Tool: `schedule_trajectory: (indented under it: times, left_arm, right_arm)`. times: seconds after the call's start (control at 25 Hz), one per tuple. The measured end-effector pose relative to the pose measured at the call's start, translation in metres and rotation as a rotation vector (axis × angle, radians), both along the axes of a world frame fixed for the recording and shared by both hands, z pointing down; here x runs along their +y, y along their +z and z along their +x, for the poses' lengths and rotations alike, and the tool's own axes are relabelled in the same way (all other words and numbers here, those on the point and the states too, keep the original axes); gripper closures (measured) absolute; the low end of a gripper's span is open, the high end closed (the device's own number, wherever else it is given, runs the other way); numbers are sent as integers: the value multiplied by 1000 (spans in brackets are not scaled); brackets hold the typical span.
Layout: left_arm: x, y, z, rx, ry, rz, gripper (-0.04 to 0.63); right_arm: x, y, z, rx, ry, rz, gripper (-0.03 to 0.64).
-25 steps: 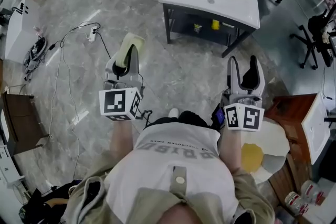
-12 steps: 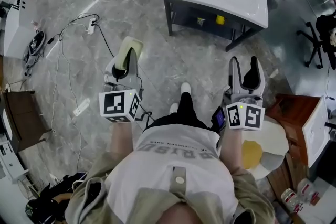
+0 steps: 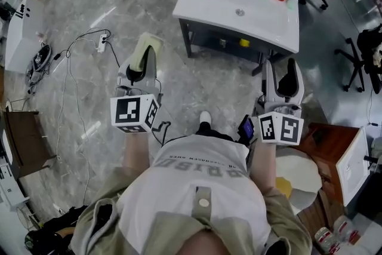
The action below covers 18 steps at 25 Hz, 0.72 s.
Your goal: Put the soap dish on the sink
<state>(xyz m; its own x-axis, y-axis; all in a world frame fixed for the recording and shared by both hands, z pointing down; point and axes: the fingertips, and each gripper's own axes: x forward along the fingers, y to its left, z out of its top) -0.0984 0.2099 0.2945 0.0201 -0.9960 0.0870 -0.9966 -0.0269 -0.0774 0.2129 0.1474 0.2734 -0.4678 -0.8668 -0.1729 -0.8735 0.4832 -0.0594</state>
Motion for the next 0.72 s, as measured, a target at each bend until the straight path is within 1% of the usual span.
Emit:
schedule_trajectory:
  times: [0.16,0.32,0.52,0.72]
  left_arm:
    - [-27,-16,4,-9,-3,40,577]
    - [-46,-17,7,-10,-18,45,577]
    - [-54,-4,4,40,-22,13,577]
    - [-65,15,-4,52,-32,-46,577]
  right_arm:
    - [-26,-15,3,-2,-8,43,351]
    - [-49,-12,5,2,-22,38,351]
    - [-69,6,0,7,-39,-9,351]
    - [-83,30,-12,19,-55,-79,351]
